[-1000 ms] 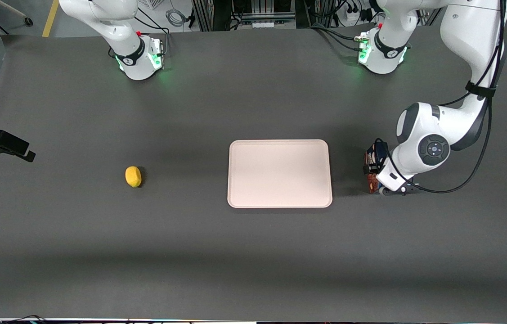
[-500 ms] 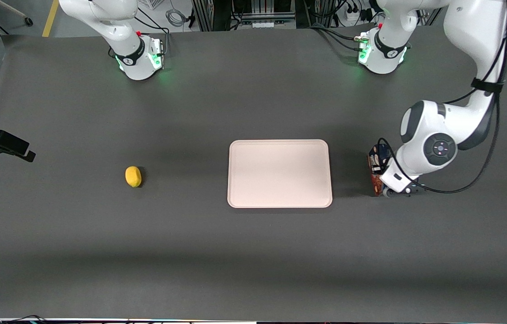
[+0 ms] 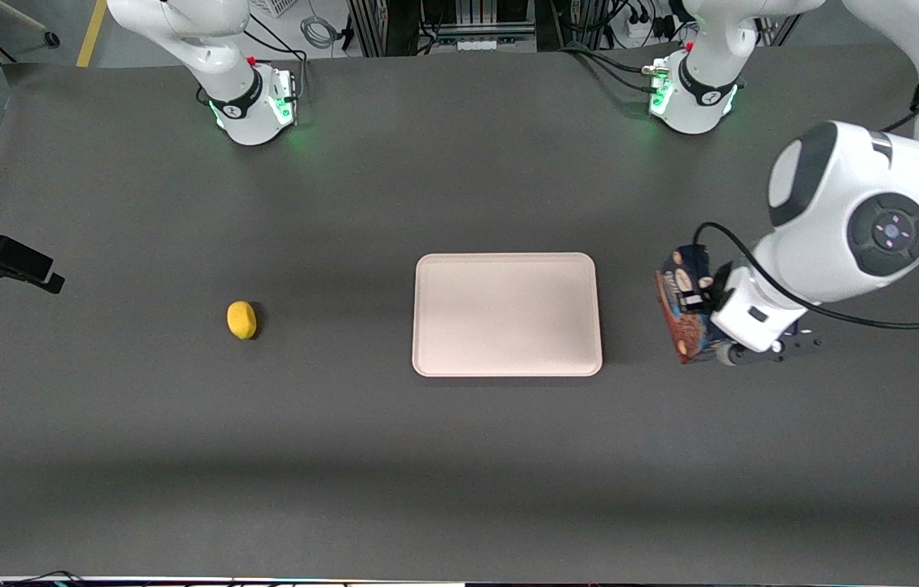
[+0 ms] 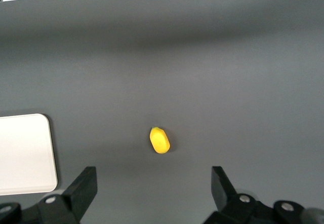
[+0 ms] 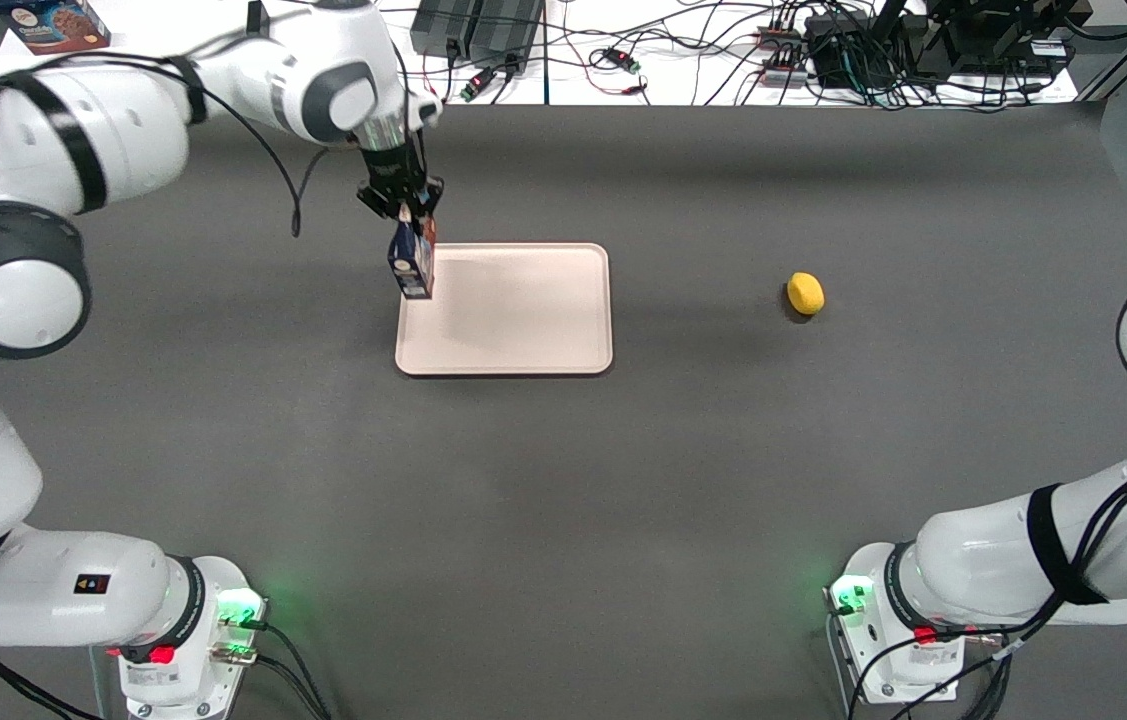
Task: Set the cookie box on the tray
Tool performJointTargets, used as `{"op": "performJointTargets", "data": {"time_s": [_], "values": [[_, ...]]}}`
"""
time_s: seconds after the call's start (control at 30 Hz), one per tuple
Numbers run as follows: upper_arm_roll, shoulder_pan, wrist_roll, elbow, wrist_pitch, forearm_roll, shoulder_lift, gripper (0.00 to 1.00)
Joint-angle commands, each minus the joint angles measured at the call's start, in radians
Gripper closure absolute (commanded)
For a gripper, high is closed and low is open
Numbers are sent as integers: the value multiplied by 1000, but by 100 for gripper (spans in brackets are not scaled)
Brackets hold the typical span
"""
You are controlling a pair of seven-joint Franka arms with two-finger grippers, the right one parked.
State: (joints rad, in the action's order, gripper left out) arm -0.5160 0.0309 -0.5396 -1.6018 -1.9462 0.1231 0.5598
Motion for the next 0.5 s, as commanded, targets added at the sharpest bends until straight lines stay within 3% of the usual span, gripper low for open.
{"op": "performJointTargets", "data": {"time_s": [0.0, 0.1, 0.17, 0.2, 0.23, 0.27, 0.3, 0.47], "values": [[-9, 4, -16, -4, -43, 62, 55, 100], [-9, 4, -14, -36, -94, 70, 63, 100], [-9, 3, -16, -53, -123, 84, 68, 90], [-9, 3, -16, -58, -126, 93, 69, 80], [-9, 3, -16, -58, -128, 96, 69, 58], [-9, 3, -16, -58, -128, 98, 72, 20], [-7, 3, -16, -58, -128, 98, 72, 0], [-7, 1, -16, -58, -117, 98, 68, 0]]}}
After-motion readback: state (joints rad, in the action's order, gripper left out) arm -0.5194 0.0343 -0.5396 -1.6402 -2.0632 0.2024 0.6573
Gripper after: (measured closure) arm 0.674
